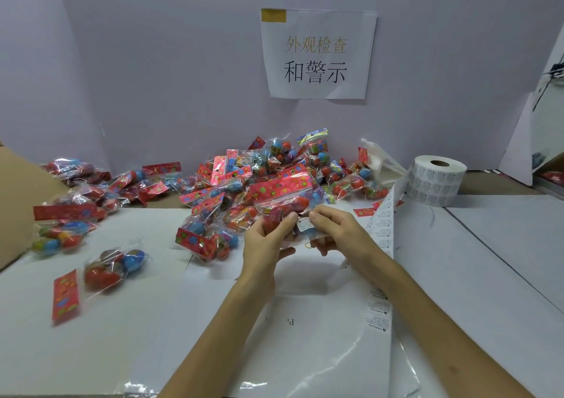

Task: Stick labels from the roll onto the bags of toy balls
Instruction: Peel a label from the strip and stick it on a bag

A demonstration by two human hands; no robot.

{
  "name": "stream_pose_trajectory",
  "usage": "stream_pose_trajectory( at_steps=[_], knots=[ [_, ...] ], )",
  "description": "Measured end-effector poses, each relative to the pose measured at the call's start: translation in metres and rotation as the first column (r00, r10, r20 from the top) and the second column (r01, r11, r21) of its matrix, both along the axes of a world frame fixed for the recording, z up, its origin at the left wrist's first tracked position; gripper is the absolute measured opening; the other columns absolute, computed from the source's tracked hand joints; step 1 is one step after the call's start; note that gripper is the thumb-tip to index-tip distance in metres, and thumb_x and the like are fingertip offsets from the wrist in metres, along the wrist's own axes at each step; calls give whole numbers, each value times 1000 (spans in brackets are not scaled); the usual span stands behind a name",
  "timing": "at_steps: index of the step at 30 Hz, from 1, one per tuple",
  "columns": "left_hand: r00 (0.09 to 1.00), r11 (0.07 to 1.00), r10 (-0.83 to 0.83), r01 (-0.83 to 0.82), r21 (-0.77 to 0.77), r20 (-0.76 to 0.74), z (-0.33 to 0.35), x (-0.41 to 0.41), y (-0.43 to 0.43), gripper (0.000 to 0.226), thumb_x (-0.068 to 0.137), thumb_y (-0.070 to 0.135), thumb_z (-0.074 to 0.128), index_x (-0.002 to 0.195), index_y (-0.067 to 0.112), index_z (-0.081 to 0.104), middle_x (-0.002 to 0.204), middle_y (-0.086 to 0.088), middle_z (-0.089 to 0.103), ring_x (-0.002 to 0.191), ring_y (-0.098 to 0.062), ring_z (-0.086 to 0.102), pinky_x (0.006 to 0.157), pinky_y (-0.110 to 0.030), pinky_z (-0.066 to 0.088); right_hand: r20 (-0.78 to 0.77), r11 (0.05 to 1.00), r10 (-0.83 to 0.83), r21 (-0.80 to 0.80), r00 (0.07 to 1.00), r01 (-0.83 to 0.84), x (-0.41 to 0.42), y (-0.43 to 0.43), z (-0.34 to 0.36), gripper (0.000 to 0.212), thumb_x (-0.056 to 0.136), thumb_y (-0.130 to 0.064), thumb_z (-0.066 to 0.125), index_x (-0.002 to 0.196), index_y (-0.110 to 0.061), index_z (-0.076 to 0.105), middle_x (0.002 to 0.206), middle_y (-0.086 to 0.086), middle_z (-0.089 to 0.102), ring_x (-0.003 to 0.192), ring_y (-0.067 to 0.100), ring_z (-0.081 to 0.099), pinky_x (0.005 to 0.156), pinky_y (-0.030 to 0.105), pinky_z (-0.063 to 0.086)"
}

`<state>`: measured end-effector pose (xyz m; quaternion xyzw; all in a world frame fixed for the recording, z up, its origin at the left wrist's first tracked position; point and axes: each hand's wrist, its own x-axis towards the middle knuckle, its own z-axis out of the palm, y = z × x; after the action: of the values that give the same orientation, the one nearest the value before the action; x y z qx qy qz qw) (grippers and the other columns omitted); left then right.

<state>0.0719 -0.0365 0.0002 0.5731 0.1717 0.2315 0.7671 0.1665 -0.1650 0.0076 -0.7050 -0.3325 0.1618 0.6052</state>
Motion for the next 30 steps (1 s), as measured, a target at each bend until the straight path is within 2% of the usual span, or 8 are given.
stream_pose_trajectory(
  at_steps=[4, 7, 10, 13, 19, 24, 27, 30],
  knots=[
    [1000, 996, -14, 14, 86, 3, 2, -1, -4, 30, 89, 47, 71, 106, 22, 69, 88, 8, 78, 81, -10, 75, 68, -25, 57, 8, 998, -42, -39, 999, 43, 2, -3, 4, 29, 102, -41, 55, 114, -17, 66, 103, 10, 68, 76, 9, 64, 64, 26, 51],
    [1000, 985, -19, 19, 169, -1, 3, -2, -7, 37, 84, 62, 61, 96, 29, 70, 81, 10, 76, 78, -6, 73, 61, -19, 56, -20, 996, -80, 32, 997, 80, 2, -7, 8, 42, 87, -52, 62, 113, -20, 66, 101, 0, 72, 84, 10, 66, 68, 27, 53],
    [1000, 979, -24, 25, 204, -4, 1, 0, -8, 24, 98, 46, 61, 83, 33, 76, 79, 7, 75, 79, -12, 71, 67, -25, 58, -54, 993, -68, 96, 996, 73, 1, -9, 9, 26, 87, -42, 73, 106, -23, 70, 89, -5, 75, 81, 10, 68, 65, 24, 52],
    [1000, 980, 13, -7, 198, -28, 0, 0, -6, 34, 98, 27, 64, 67, 31, 75, 63, 10, 69, 60, -4, 64, 53, -18, 50, -4, 995, -64, 71, 998, 64, -1, -6, 7, 6, 92, -24, 73, 98, -23, 73, 81, -5, 76, 74, 11, 68, 63, 24, 52],
    [997, 987, 9, 3, 160, -76, -1, 1, -6, 22, 96, 27, 68, 77, 22, 76, 69, 5, 75, 62, -5, 69, 56, -18, 53, 6, 997, -64, 31, 998, 64, -3, -8, 7, 3, 93, -22, 72, 96, -21, 73, 86, 2, 77, 74, 12, 70, 61, 24, 52],
    [992, 977, -98, 110, 180, -74, 1, -3, -8, 31, 91, 48, 69, 103, 20, 74, 89, -5, 78, 71, -17, 75, 61, -26, 59, -74, 985, -160, 55, 984, 164, 6, -12, 9, 6, 94, -17, 70, 96, -11, 72, 78, 3, 75, 67, 19, 71, 54, 25, 55],
    [992, 988, -110, 116, 104, -62, 1, -2, -5, 35, 88, 38, 76, 117, 23, 65, 91, -3, 80, 79, -26, 77, 63, -28, 61, -228, 964, -239, 59, 944, 258, 14, -16, 9, 20, 93, -20, 71, 110, -8, 69, 93, 13, 76, 79, 29, 75, 62, 33, 60],
    [995, 995, -56, 63, 83, -82, 0, -2, -2, 40, 90, 30, 76, 125, 18, 62, 90, -4, 80, 79, -24, 77, 62, -28, 59, -254, 978, -176, 68, 951, 199, 19, -22, 8, 18, 92, -16, 72, 109, -10, 68, 90, 10, 76, 78, 27, 77, 62, 30, 59]
  ],
)
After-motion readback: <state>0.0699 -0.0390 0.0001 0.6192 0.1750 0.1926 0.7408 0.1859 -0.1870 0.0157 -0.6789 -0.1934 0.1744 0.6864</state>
